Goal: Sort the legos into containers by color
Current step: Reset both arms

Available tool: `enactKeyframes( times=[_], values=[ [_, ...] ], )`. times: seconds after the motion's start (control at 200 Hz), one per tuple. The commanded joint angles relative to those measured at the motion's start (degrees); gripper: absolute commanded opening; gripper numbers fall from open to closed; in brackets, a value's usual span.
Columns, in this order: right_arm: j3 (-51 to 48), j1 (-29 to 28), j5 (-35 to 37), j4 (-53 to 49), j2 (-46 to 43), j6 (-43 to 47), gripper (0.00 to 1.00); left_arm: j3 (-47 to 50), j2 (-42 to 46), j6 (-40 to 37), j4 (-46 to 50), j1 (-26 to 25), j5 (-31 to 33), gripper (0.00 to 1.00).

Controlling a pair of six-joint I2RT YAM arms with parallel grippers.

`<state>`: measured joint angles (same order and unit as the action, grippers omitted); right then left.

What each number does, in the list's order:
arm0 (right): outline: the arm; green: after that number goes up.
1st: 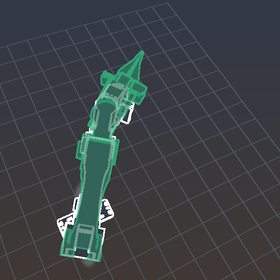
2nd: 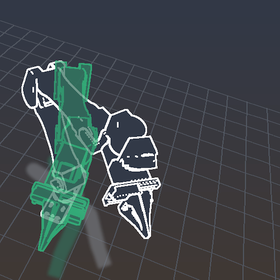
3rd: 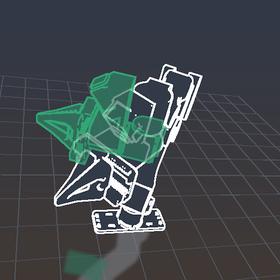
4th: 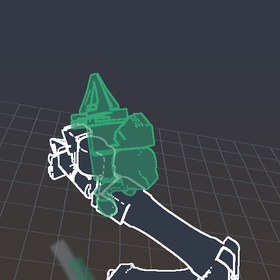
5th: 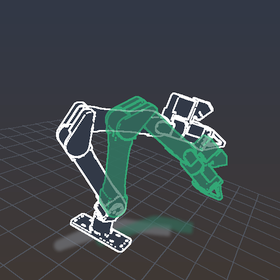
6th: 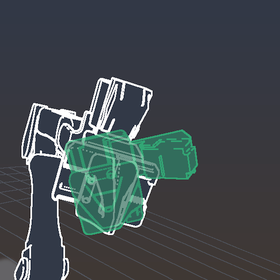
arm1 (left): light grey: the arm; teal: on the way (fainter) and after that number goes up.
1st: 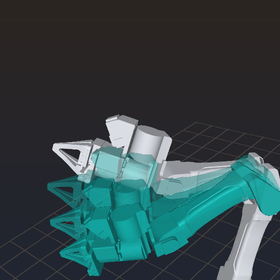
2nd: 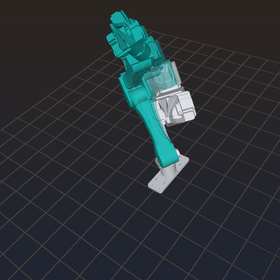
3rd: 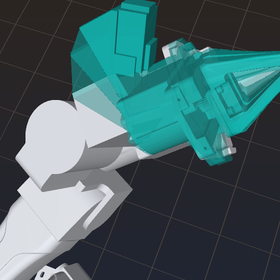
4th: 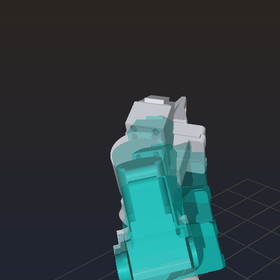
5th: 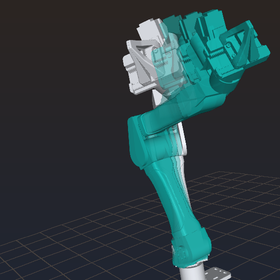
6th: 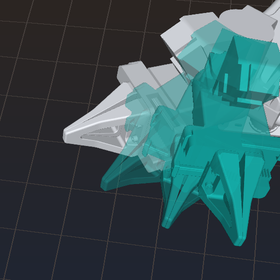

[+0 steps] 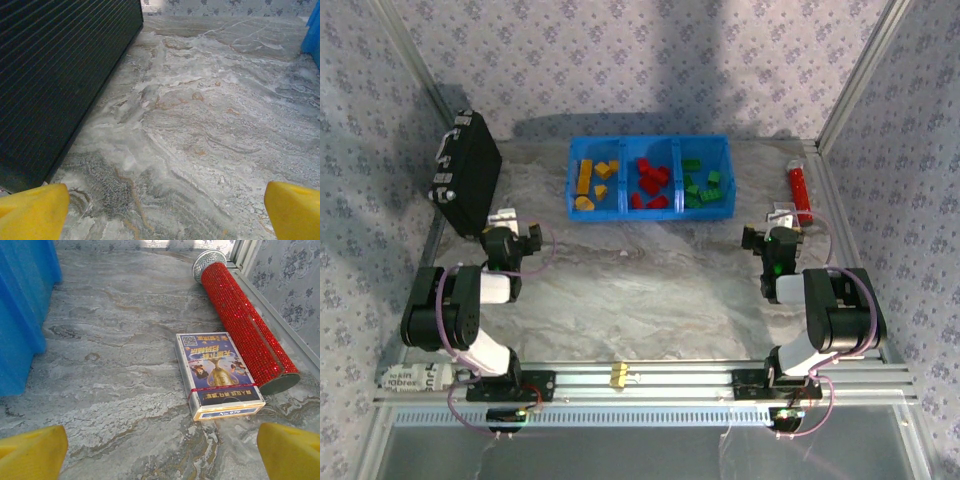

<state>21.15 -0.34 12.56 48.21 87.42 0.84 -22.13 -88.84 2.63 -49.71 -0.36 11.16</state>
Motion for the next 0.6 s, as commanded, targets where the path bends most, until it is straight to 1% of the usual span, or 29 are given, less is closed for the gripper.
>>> enactKeyframes(
  times=[0.0,0.065,0.09,0.135,0.195,0.225,0.27,0.365,0.405,0.44,0.595],
  values=[
    [0.4,0.3,-0.4,-0.4,-0.4,-1.0,0.99,2.0,1.0,1.1,-3.3,0.4,0.3,1.0],
    [0.6,0.3,-1.3,-0.5,-0.4,-0.8,0.99,2.9,1.2,1.2,-5.0,0.4,0.6,1.0],
    [0.9,0.6,-4.7,-1.1,-0.3,-0.2,0.99,3.1,1.2,1.3,-5.3,0.4,0.6,1.0],
    [1.7,2.1,-13.3,-3.2,-0.5,1.6,0.99,3.2,1.1,1.4,-5.6,0.4,1.1,1.0],
    [1.0,3.7,-19.1,-2.0,-0.5,2.0,0.99,2.8,1.1,0.5,-4.9,0.4,-1.0,1.0],
    [1.0,4.0,-19.8,-2.1,-0.6,2.0,0.99,2.5,1.0,-1.1,-4.5,0.4,-5.1,1.0],
    [1.0,4.1,-19.9,-2.1,-0.6,1.9,0.99,1.3,1.1,-5.2,-2.4,0.2,-13.9,1.0],
    [1.2,4.1,-19.9,-2.2,-0.6,1.9,0.99,0.3,0.6,-3.9,-1.5,0.4,-12.3,1.0],
    [1.1,4.1,-19.9,-2.2,-0.6,1.9,0.99,-0.8,0.8,-2.8,1.3,0.6,-10.6,1.0],
    [1.1,4.1,-19.9,-2.2,-0.5,1.9,0.99,-1.3,0.4,-1.7,1.9,0.8,-8.7,1.0],
    [1.1,4.0,-19.9,-2.2,-0.5,2.0,0.99,-1.3,0.6,-1.6,2.1,1.1,-9.0,1.0]
  ],
)
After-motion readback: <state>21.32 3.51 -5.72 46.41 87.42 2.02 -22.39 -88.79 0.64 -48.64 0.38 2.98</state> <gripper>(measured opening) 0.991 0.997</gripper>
